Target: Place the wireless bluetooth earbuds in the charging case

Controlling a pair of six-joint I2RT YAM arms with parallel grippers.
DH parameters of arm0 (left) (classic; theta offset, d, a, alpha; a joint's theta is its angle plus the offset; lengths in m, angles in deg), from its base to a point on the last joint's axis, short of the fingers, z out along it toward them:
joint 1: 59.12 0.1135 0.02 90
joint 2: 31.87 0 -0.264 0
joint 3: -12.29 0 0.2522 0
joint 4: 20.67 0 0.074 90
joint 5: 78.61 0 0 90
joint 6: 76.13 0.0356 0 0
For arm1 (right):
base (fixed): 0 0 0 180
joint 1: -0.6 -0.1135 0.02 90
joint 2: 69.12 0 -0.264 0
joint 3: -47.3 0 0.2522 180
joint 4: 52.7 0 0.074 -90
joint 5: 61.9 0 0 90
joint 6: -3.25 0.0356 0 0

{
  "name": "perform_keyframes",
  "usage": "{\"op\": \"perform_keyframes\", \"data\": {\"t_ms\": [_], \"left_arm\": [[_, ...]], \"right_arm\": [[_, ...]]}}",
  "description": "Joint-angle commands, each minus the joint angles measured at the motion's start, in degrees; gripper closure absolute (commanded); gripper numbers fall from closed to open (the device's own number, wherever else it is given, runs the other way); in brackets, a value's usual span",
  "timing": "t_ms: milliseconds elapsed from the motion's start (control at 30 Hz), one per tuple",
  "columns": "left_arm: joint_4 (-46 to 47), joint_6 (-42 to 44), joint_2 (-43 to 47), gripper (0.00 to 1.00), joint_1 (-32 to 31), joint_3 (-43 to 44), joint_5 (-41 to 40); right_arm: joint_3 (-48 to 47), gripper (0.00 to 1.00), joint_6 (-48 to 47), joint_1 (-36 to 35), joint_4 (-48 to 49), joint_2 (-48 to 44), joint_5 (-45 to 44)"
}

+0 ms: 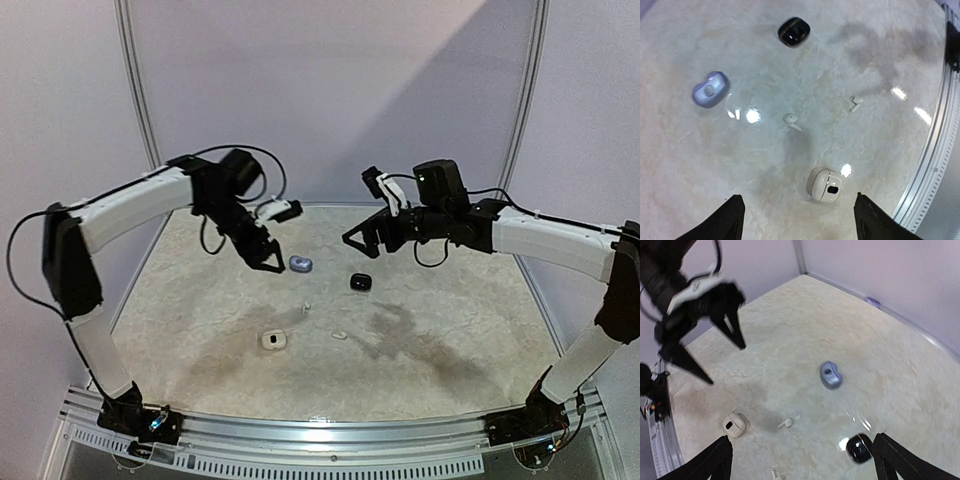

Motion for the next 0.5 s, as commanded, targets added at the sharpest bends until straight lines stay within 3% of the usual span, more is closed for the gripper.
{"op": "perform_keyframes", "data": {"t_ms": [0,133,267,367,467], "left_arm": [[-1.9,4.2,15.2,0.21,7.9,-9.5,5.2],[-2.1,-0.7,24.1,0.2,16.6,-18.8,11.7],[4.9,-10.0,32.3,0.18,22.8,-29.7,17.6],[9.1,-14.7,38.0,0.16,24.7,-36.6,20.0],[15.6,-17.3,46.8,0.07,25.0,-43.2,19.6]], "right_arm": [[-1.2,0.01,-17.6,-6.5,7.6,3.6,11.0],[-9.1,0.01,-26.4,-12.1,3.3,13.1,13.0],[-19.8,0.03,-37.2,-17.3,-6.6,24.1,11.8],[-26.8,0.05,-44.0,-20.1,-14.9,32.7,8.6],[-29.1,0.05,-47.6,-21.5,-16.4,37.9,5.8]]}}
